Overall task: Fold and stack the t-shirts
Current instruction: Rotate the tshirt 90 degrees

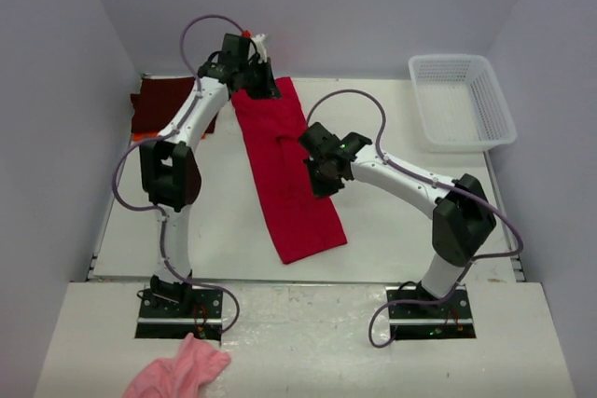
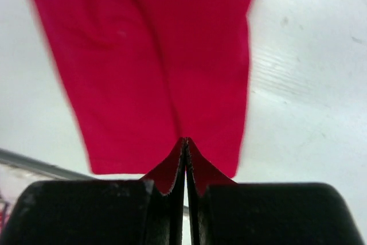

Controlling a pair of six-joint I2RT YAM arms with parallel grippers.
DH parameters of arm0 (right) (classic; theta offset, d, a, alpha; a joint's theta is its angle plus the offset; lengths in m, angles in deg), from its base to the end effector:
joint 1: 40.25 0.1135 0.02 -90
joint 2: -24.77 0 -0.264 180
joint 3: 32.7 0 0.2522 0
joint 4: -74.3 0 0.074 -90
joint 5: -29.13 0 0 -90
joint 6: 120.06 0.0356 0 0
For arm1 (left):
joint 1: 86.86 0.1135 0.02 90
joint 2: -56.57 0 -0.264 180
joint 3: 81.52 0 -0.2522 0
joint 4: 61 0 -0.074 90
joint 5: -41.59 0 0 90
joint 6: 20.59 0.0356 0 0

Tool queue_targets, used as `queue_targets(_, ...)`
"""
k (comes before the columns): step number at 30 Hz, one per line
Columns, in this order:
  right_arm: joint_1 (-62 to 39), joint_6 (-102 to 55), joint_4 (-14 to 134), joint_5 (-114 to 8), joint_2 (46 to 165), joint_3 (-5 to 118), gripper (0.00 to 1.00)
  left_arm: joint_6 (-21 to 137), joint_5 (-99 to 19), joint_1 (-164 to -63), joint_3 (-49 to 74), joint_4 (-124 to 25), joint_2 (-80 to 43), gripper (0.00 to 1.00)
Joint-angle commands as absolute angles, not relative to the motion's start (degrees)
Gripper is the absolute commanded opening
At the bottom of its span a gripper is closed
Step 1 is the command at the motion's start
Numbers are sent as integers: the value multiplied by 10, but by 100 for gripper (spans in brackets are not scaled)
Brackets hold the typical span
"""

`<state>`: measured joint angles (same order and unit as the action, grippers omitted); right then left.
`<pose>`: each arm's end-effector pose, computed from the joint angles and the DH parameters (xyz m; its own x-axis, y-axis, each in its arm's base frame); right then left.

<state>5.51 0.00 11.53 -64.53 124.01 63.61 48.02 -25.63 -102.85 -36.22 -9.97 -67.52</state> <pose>0.2523 0.2558 0.2614 -0.8993 -0.2070 -0.3853 -0.2844 0.9460 0.1558 0.4742 -0.1502 0.3093 -0.7763 -0.1273 -0.6173 0.2730 0.8148 -0.5114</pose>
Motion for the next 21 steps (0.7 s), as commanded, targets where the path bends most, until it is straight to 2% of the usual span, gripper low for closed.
queue_targets(1,27,10,146,-662,1229,576,0,501,-313,-1042,-316,-65,-684,0)
queue_targets(6,7,-12,183,-650,1277,550,0,505,-345,-1049,-309,-81,-726,0)
queue_targets(21,4,-10,218,-590,1374,581,0,511,-355,-1046,-341,-114,-825,0)
